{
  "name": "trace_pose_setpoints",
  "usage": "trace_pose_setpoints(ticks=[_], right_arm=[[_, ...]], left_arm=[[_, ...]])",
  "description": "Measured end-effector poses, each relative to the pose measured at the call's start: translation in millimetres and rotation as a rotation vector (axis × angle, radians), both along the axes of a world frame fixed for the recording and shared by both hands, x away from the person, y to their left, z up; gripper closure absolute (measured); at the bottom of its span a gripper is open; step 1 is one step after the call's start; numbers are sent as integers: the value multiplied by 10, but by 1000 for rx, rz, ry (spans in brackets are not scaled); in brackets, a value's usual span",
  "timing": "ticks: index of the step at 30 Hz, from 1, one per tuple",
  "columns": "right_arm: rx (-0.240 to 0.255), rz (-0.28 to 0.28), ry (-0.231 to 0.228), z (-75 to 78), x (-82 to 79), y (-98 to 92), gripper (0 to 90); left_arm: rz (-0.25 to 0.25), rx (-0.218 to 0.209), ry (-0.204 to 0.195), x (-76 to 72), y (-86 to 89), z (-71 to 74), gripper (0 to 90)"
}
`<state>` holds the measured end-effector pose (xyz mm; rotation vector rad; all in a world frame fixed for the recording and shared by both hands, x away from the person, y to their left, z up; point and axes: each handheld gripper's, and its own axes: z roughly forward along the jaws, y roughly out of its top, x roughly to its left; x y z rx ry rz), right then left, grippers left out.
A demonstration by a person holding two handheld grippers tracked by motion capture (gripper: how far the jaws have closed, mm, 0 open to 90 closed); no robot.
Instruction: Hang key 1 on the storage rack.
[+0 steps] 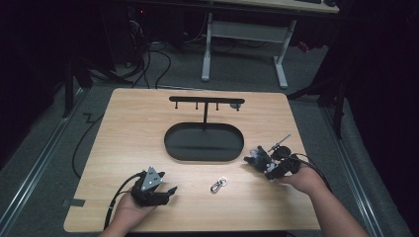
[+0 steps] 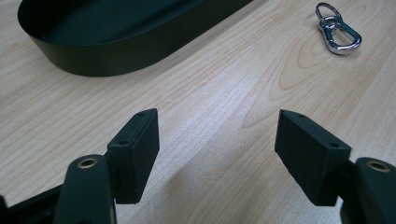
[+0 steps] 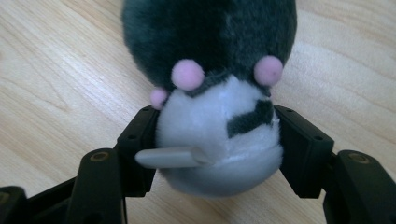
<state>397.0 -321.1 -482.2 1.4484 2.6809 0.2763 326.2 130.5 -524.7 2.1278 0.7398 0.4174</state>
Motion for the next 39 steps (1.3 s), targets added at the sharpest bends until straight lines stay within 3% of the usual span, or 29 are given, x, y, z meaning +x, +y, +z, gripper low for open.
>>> trace_pose_setpoints(ticks=[4, 11, 22, 30, 39], right_arm=[[-8, -11, 9, -59, -22, -23, 419], [-25, 18, -28, -52, -39, 12, 474], [24, -22, -40, 141, -182, -7, 480], [54, -27, -41, 318, -319, 112, 480], [43, -36, -46, 487, -423, 270, 480]], left_arm=[[-1, 2, 0, -1, -3, -5, 315], [3, 2, 0, 2, -2, -4, 315], [-1, 0, -6, -8, -7, -1, 315], [-2, -3, -12, -18, -6, 6, 315], [-6, -15, -23, -33, 13, 21, 315]])
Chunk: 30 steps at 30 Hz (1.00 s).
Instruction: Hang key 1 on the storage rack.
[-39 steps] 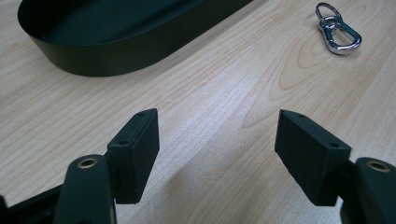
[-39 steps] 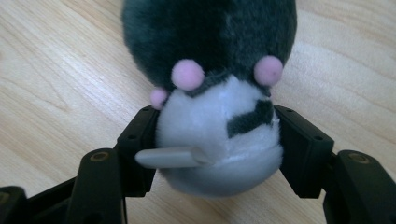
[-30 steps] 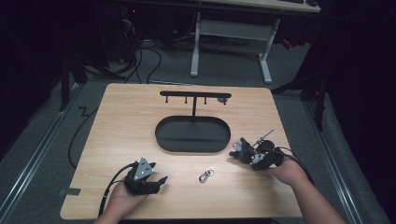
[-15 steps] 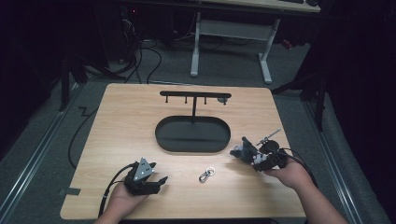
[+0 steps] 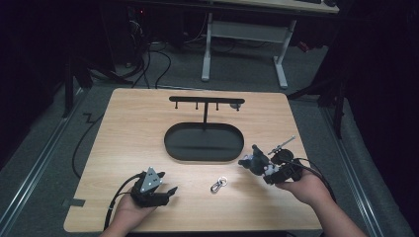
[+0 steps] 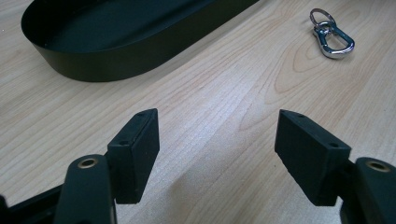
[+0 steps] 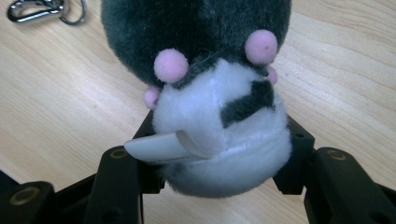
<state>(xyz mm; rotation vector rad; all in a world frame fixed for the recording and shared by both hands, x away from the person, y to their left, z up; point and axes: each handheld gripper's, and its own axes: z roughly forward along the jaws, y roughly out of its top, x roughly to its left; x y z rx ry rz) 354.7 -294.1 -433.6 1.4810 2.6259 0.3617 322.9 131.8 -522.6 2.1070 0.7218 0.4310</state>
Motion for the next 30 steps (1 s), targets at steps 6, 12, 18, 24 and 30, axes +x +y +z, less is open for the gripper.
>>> trace_pose_setpoints(ticks=[6, 12, 18, 24, 30], right_arm=[[18, 3, -1, 48, -60, 80, 481], [32, 3, 3, 94, -76, 143, 480], [45, -7, -2, 151, -35, 168, 480], [44, -8, -6, 217, 29, 218, 480], [42, -5, -5, 267, 113, 280, 480]], left_arm=[[-1, -16, -4, -4, 9, 10, 315], [-7, -17, -5, -7, 1, 10, 315], [-10, -17, -7, -12, -7, 9, 315], [-14, -12, -9, -14, -4, 13, 315], [-18, -12, -10, -14, -1, 14, 315]])
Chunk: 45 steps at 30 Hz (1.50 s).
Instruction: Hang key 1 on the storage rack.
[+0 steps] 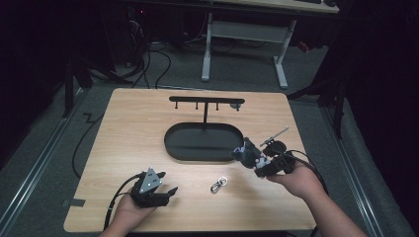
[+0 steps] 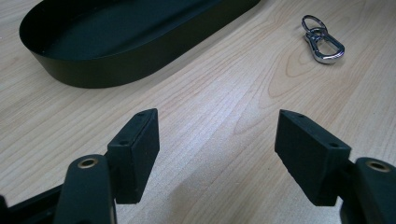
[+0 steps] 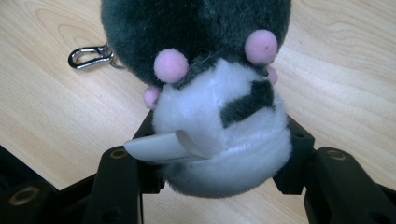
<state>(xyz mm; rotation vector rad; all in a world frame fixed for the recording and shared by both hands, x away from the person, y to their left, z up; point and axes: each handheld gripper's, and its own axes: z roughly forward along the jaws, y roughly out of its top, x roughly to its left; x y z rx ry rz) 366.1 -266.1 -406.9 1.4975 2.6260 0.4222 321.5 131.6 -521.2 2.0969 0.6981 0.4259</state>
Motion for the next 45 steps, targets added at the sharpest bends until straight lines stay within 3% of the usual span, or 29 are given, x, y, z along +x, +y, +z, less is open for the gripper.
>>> trace_pose_setpoints(ticks=[16, 35, 45], right_arm=[[10, -32, -10, 177, 236, 9, 481], [25, -64, -29, 555, 471, -17, 481], [33, -78, -38, 666, 567, -8, 481]], left_arm=[[-5, 5, 0, 1, -1, -6, 315], [-13, 15, -3, 4, 3, -10, 315], [-17, 16, -1, 4, 4, -11, 315]])
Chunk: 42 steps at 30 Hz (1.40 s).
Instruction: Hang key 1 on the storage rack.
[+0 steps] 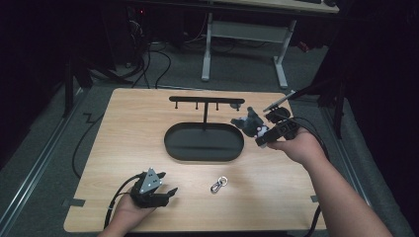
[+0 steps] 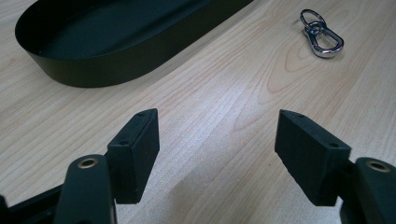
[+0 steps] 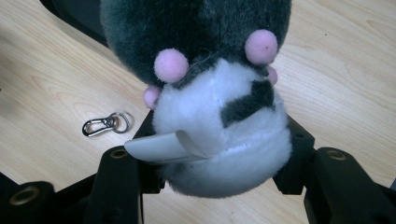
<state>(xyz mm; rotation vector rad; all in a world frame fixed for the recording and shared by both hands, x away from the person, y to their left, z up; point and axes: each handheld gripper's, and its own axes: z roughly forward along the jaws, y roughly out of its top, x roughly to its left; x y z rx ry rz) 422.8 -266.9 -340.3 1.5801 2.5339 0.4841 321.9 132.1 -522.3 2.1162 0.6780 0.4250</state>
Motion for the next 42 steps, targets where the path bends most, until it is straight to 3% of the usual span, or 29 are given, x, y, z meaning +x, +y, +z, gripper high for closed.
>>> trace_pose_setpoints(ticks=[27, 32, 36, 42], right_arm=[[3, -27, -31, 220, 210, 130, 481], [-1, -63, -59, 199, 255, 101, 481], [-4, -103, -55, 134, 267, 14, 480], [0, -114, -35, -25, 223, -72, 480]], left_arm=[[-8, 10, 1, -2, 0, -1, 315], [-9, 12, 0, -2, 1, -2, 315], [-9, 13, 0, -4, -1, -3, 315], [-11, 14, 1, -3, -12, -10, 315]])
